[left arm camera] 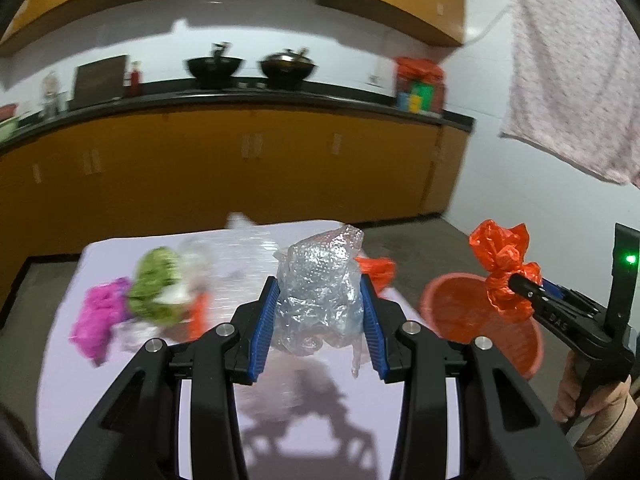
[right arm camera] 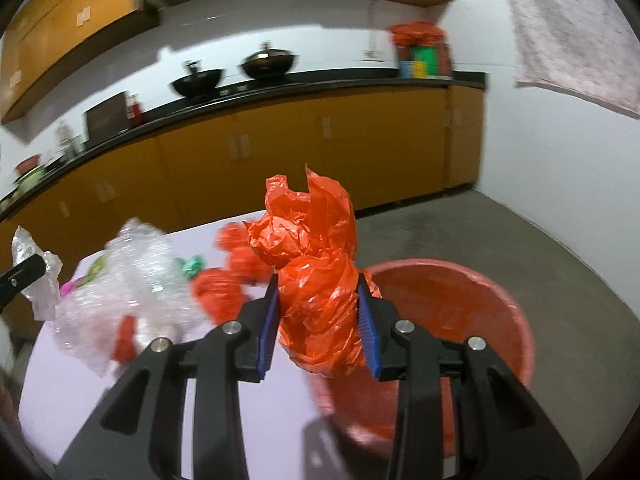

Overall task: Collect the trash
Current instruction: 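Carry both bags over the wastebasket and open both tools to drop them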

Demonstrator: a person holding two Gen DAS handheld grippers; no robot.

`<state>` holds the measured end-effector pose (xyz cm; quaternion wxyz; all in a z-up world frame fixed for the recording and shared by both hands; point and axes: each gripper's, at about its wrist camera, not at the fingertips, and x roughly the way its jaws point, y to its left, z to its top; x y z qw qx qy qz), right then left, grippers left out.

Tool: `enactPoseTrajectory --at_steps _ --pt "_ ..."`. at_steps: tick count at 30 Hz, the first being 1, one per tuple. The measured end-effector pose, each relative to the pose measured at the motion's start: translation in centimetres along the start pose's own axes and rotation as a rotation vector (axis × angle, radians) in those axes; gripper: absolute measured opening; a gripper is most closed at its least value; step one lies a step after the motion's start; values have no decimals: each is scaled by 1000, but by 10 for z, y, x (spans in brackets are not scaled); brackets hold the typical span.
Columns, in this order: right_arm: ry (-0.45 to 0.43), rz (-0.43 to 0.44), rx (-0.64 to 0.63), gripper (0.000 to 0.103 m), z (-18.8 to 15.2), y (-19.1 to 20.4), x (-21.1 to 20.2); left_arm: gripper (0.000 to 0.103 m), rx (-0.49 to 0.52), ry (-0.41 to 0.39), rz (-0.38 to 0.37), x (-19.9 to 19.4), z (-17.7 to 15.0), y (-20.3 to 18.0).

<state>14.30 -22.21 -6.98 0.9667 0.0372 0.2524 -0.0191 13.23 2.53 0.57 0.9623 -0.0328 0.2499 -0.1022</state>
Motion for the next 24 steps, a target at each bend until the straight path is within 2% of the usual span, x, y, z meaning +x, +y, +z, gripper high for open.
enactPoseTrajectory --at_steps 9,14,24 --pt "17 -139 121 36 -10 -92 -7 41 123 69 -171 61 -6 -97" --pt "23 -165 154 36 -10 -113 -1 41 178 111 -235 91 -13 -138" --pt "57 -151 189 36 -12 -133 27 41 234 197 -271 133 -29 -179"
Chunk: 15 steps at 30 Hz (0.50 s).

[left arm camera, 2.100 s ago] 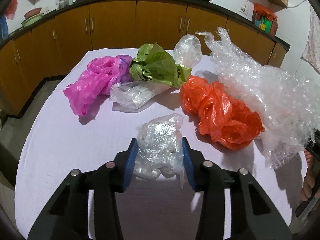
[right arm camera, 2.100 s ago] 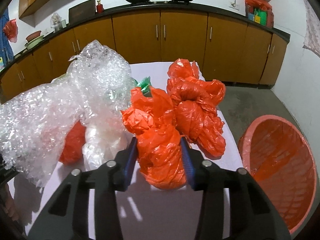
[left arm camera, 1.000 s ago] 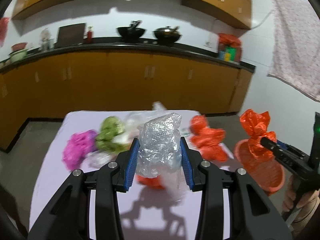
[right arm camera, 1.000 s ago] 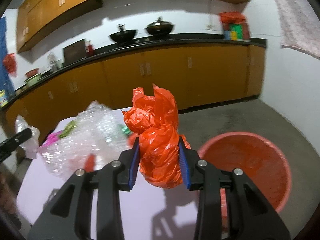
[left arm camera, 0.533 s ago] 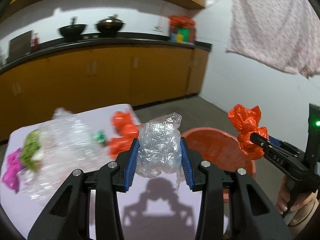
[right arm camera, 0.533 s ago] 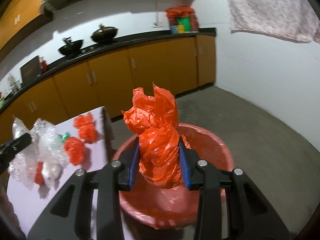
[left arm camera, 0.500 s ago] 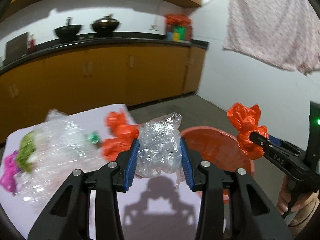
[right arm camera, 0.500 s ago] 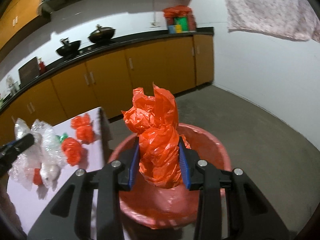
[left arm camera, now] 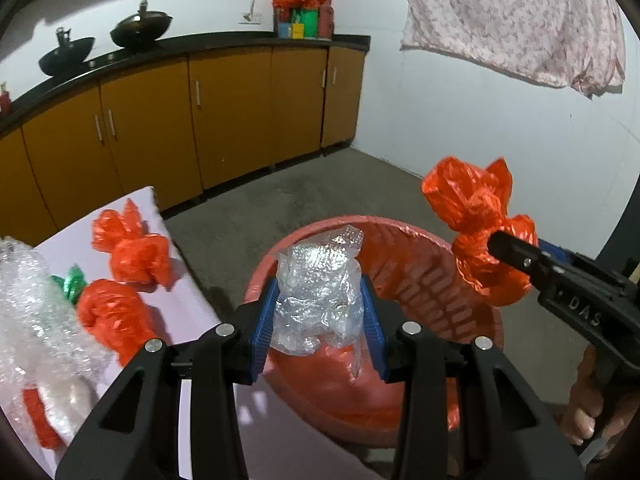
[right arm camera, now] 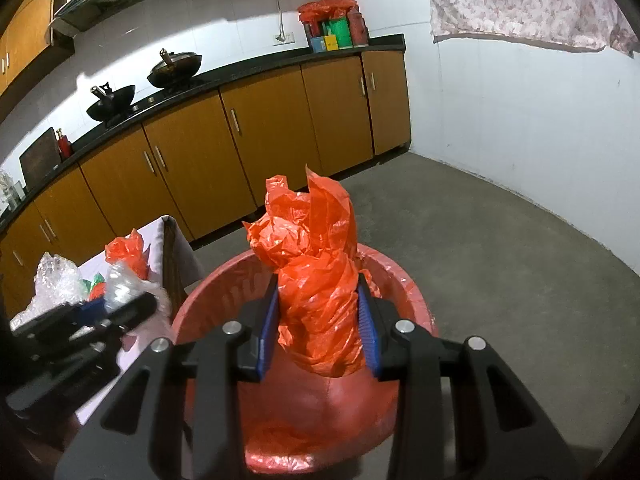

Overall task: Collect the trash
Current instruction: 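Carry both bags over the wastebasket and open both tools to drop them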

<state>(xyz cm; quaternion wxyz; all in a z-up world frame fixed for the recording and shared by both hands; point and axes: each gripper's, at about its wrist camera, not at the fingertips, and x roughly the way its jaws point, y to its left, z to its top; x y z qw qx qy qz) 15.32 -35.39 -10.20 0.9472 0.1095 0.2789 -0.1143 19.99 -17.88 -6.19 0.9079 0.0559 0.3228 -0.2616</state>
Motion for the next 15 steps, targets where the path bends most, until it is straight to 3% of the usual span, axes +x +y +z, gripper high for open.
enactPoseTrajectory --at_steps 11,15 --pt "-15 35 15 36 6 -11 9 41 46 50 -29 32 -2 -18" --pt "-14 50 34 42 6 -18 10 44 50 58 -28 39 -2 -19"
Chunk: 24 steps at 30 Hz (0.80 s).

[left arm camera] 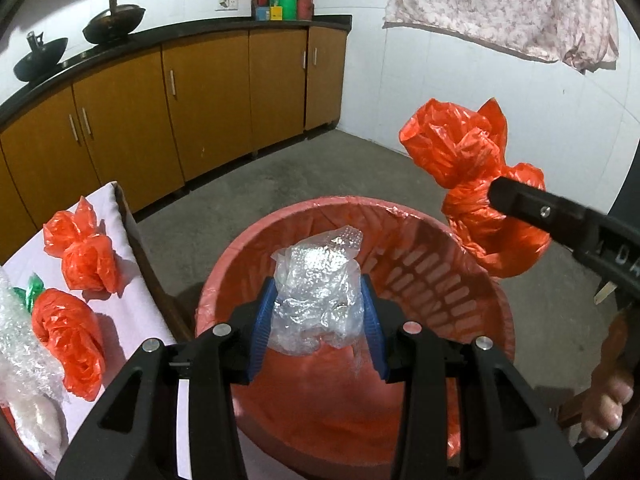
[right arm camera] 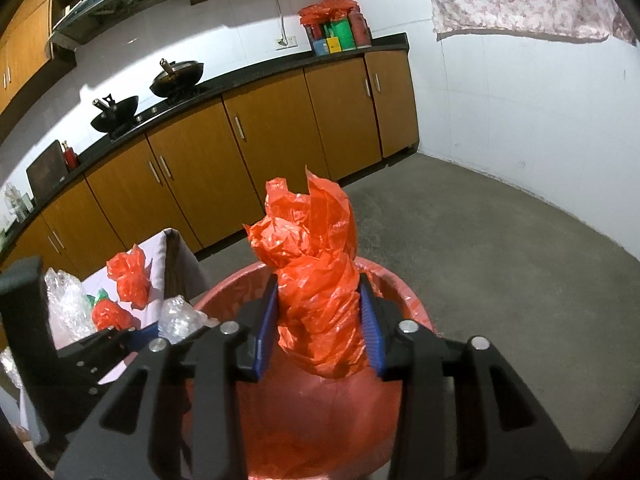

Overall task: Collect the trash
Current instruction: 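Carry both bags over the wastebasket and open both tools to drop them, then grasp bubble wrap with the left tool while the right tool grasps an orange bag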

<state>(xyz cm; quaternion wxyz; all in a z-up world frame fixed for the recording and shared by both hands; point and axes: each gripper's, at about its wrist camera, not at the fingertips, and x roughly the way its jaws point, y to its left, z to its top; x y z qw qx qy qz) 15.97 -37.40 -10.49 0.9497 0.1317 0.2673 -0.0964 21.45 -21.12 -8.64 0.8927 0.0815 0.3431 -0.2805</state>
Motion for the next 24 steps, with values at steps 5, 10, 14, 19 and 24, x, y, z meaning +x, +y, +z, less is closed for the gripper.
enactPoseTrajectory --at_steps 5,10,14,19,24 --pt "-12 11 16 51 4 -3 -2 62 -9 -3 6 2 0 3" --pt "-23 -15 6 53 6 -4 -6 63 -34 -1 17 -2 -2 10" --pt "-29 -29 11 53 7 -5 -9 67 -52 -26 38 -15 -2 17" --pt "-34 -30 -25 58 6 11 -14 70 -62 -70 73 -39 -1 24" --pt "-35 -2 -66 58 4 34 -20 73 -85 -106 112 -65 -6 35"
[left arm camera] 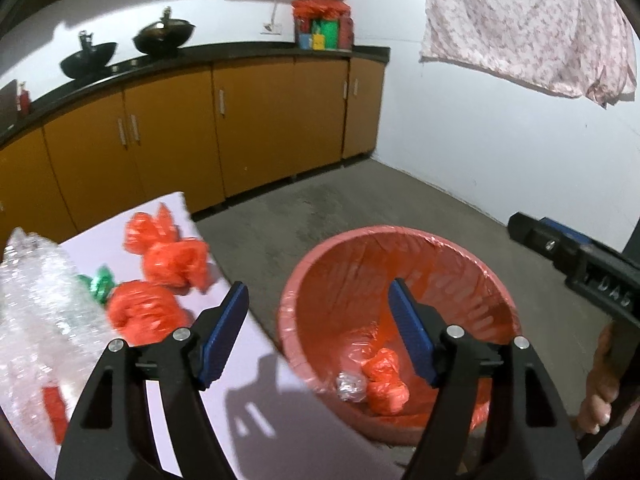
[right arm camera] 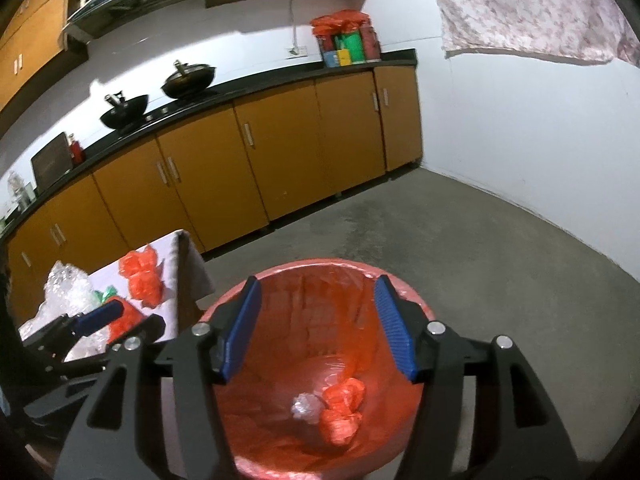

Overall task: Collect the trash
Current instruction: 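Grasp bubble wrap with the left tool while the right tool grasps an orange bag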

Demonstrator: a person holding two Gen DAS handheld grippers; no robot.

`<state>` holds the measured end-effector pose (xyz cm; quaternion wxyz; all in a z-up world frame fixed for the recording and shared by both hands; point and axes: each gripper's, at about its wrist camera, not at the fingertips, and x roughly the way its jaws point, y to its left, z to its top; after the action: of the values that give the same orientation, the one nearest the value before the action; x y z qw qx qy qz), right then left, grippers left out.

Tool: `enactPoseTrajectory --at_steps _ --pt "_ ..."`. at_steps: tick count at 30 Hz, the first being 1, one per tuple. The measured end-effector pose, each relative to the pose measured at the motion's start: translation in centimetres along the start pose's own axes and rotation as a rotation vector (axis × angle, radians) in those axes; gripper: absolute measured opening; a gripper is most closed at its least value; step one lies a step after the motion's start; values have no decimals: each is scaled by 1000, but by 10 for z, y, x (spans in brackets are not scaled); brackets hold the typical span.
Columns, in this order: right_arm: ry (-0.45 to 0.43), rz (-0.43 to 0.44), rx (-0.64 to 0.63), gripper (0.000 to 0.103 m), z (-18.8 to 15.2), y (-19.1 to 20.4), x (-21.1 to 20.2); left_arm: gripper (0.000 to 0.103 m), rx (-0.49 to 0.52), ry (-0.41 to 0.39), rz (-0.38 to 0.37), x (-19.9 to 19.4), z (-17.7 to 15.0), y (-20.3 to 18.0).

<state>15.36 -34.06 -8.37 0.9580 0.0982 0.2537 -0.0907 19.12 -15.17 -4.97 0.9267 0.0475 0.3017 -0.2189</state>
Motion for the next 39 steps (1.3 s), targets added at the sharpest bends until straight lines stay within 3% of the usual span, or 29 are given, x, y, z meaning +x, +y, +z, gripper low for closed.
enactPoseTrajectory --at_steps 14,22,32,39 --pt "32 123 -103 58 -15 73 -11 80 -156 -143 163 -99 -13 79" --pt "77 203 -168 58 -28 122 -6 85 -219 -226 327 -154 -30 130" --pt "170 263 -238 58 -47 187 36 87 -299 -198 504 -172 -61 197" --pt "231 270 -277 62 -53 226 78 87 -345 -182 545 -177 -76 226"
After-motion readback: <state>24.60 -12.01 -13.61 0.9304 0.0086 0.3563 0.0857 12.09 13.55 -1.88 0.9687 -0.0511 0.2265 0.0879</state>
